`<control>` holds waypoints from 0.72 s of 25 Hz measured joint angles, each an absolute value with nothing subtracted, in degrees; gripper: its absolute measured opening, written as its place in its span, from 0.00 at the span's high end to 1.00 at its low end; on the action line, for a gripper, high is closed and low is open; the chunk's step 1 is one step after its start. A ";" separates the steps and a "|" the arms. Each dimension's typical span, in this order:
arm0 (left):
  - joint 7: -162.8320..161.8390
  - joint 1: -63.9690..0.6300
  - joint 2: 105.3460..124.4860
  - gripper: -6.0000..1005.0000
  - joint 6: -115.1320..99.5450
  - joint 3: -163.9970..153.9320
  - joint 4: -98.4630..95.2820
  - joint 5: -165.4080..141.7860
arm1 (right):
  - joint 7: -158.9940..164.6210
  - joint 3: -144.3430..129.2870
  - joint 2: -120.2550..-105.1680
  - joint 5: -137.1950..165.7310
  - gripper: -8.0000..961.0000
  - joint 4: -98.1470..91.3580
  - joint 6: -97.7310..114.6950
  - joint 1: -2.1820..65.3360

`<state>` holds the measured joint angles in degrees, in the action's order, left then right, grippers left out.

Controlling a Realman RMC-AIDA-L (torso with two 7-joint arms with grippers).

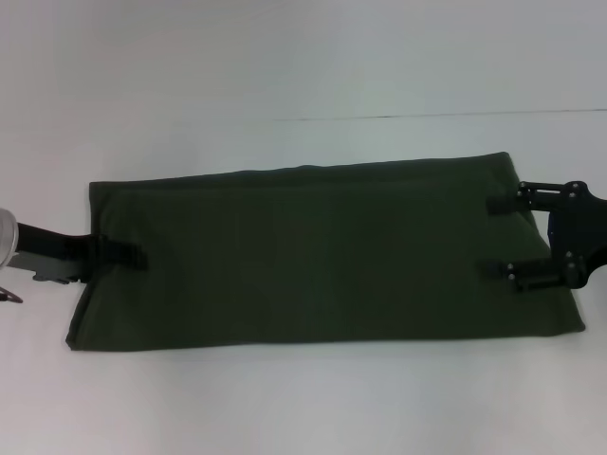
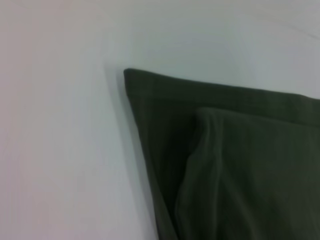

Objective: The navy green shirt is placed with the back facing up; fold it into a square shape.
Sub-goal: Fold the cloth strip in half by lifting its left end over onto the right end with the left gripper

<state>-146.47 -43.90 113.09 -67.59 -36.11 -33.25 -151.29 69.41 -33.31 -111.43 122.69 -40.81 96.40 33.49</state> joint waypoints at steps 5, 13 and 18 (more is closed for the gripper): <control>-146.80 -44.06 113.03 0.12 -67.27 -36.13 -33.14 -151.71 | 69.43 -33.31 -111.42 122.69 0.06 -40.85 96.39 33.33; -146.79 -44.84 113.04 0.12 -65.34 -36.10 -32.69 -151.62 | 69.44 -33.31 -111.43 122.69 0.06 -40.87 96.41 33.24; -146.88 -44.97 112.92 0.12 -66.35 -36.10 -32.26 -151.71 | 69.43 -33.31 -111.43 122.69 0.06 -40.87 96.42 33.21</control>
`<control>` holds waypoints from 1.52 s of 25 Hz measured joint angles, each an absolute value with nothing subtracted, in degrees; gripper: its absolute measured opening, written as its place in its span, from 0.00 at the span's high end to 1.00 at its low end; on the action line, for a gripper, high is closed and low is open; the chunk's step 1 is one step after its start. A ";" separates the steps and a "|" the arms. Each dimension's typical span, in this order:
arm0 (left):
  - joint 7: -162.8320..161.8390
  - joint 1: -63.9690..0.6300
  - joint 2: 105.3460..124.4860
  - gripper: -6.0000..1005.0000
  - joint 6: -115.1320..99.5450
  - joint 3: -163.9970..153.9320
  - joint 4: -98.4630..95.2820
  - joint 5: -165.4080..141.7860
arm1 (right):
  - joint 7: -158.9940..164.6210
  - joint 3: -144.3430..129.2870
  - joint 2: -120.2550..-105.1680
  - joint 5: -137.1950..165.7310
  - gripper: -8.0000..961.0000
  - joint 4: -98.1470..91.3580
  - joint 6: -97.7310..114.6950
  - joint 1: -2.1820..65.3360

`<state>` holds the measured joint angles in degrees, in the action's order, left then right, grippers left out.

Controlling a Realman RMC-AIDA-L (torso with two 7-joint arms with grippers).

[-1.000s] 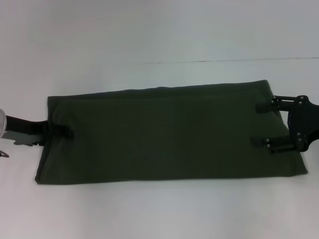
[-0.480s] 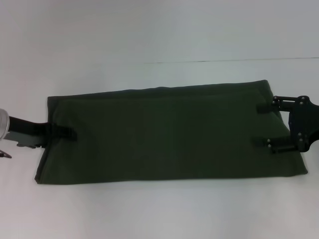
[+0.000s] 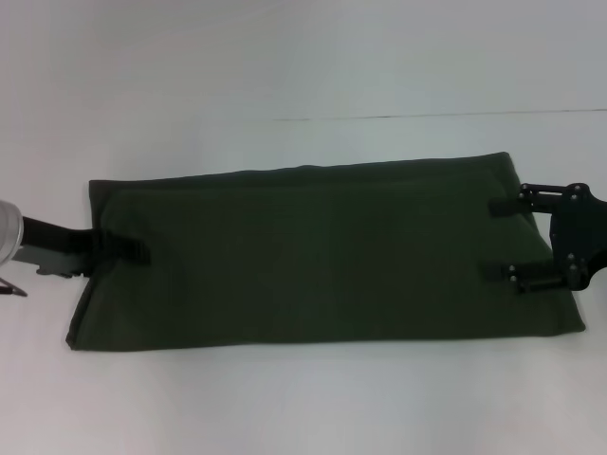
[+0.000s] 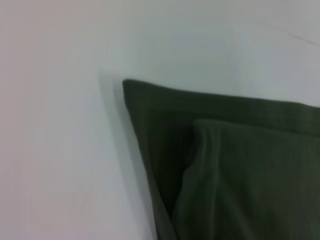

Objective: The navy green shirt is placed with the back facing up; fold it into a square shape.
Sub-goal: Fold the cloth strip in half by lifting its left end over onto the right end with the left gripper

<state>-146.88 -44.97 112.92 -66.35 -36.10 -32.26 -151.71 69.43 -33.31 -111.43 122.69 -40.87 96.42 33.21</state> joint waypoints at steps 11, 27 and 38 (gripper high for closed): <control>-147.41 -45.16 112.53 0.12 -68.96 -36.07 -32.79 -153.02 | 69.25 -33.31 -111.43 122.69 0.06 -40.87 96.41 33.13; -148.37 -46.00 112.45 0.13 -67.76 -37.37 -31.99 -153.12 | 69.36 -33.31 -111.52 122.69 0.06 -41.49 96.35 33.03; -148.23 -46.15 112.76 0.23 -66.57 -37.53 -31.27 -153.20 | 69.43 -33.31 -111.61 122.69 0.06 -41.68 96.43 32.96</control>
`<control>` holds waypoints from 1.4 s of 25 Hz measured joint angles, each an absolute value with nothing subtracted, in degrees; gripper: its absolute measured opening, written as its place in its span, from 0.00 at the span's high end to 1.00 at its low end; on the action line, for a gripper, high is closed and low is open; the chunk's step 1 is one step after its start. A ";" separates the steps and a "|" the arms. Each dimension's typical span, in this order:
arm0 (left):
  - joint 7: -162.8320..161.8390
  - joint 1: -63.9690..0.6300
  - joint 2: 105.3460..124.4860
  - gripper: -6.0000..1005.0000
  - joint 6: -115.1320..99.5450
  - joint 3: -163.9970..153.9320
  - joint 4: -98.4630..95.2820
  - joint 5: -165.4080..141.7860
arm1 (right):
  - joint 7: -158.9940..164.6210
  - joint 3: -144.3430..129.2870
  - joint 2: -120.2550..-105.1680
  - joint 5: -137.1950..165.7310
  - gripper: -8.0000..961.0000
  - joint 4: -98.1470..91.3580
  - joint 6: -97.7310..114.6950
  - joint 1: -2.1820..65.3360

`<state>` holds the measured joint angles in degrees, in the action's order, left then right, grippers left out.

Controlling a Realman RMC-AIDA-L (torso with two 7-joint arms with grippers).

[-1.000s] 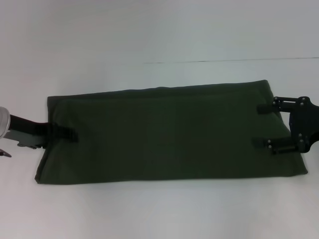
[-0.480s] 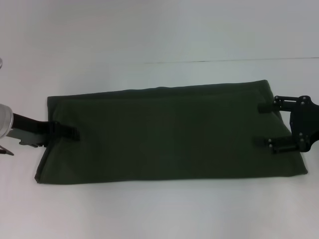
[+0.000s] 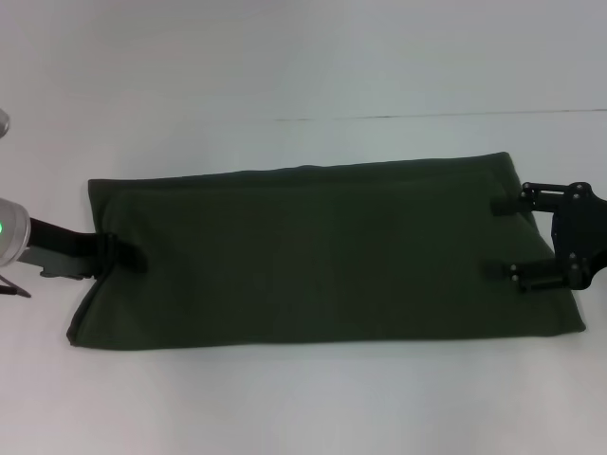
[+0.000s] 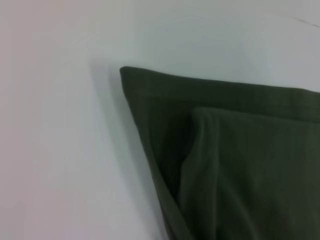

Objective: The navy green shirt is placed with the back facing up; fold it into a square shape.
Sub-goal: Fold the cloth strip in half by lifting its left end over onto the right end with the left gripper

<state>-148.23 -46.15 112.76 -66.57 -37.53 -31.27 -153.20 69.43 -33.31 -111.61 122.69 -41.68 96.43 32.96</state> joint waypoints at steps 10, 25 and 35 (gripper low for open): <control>-148.10 -46.33 112.86 0.47 -66.44 -37.60 -31.01 -153.19 | 69.30 -33.31 -111.70 122.69 0.06 -41.65 96.41 32.87; -147.89 -46.59 113.10 0.68 -65.96 -38.40 -31.03 -153.19 | 69.31 -33.31 -111.69 122.69 0.06 -41.65 96.41 32.87; -148.33 -46.73 113.26 0.71 -64.96 -39.54 -31.03 -153.05 | 69.26 -33.31 -111.77 122.69 0.06 -41.66 96.39 33.07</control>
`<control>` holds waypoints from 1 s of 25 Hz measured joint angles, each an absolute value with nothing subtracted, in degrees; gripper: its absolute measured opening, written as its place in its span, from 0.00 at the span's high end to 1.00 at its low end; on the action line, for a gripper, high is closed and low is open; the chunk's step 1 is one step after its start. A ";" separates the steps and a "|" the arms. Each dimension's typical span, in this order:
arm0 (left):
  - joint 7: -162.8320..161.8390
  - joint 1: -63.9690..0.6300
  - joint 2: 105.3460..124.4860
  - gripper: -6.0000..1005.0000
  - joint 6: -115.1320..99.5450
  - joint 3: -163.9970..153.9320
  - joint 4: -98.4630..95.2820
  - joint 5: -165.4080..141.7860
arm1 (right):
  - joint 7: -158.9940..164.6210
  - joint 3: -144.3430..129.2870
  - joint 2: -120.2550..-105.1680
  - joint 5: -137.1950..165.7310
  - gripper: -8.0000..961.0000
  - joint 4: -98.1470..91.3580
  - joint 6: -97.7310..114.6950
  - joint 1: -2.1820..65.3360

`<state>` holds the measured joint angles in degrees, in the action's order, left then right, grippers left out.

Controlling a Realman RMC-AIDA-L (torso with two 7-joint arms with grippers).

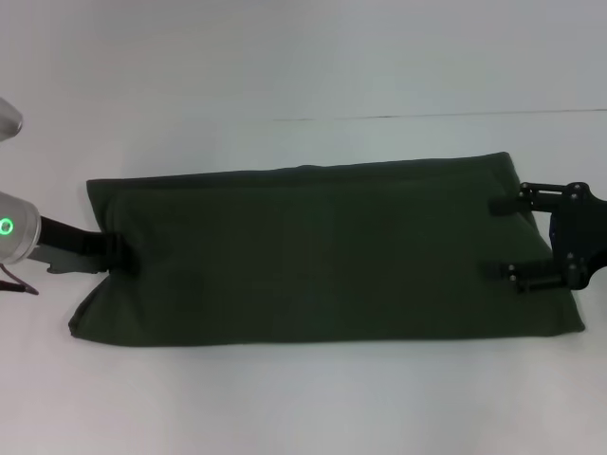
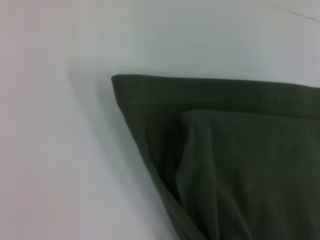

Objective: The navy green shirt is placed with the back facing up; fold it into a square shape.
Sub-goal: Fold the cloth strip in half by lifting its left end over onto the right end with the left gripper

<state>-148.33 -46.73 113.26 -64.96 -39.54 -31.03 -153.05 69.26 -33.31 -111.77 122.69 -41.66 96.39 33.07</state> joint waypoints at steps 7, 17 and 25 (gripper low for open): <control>-148.51 -47.17 113.13 0.85 -65.09 -39.91 -30.99 -153.09 | 69.32 -33.31 -111.77 122.69 0.06 -41.75 96.40 33.22; -148.40 -47.27 112.77 0.90 -66.16 -40.43 -31.39 -153.10 | 69.31 -33.31 -111.99 122.69 0.06 -41.75 96.42 33.23; -148.11 -45.96 111.39 0.90 -71.55 -39.76 -35.83 -154.48 | 69.32 -33.31 -112.07 122.69 0.06 -41.75 96.42 33.24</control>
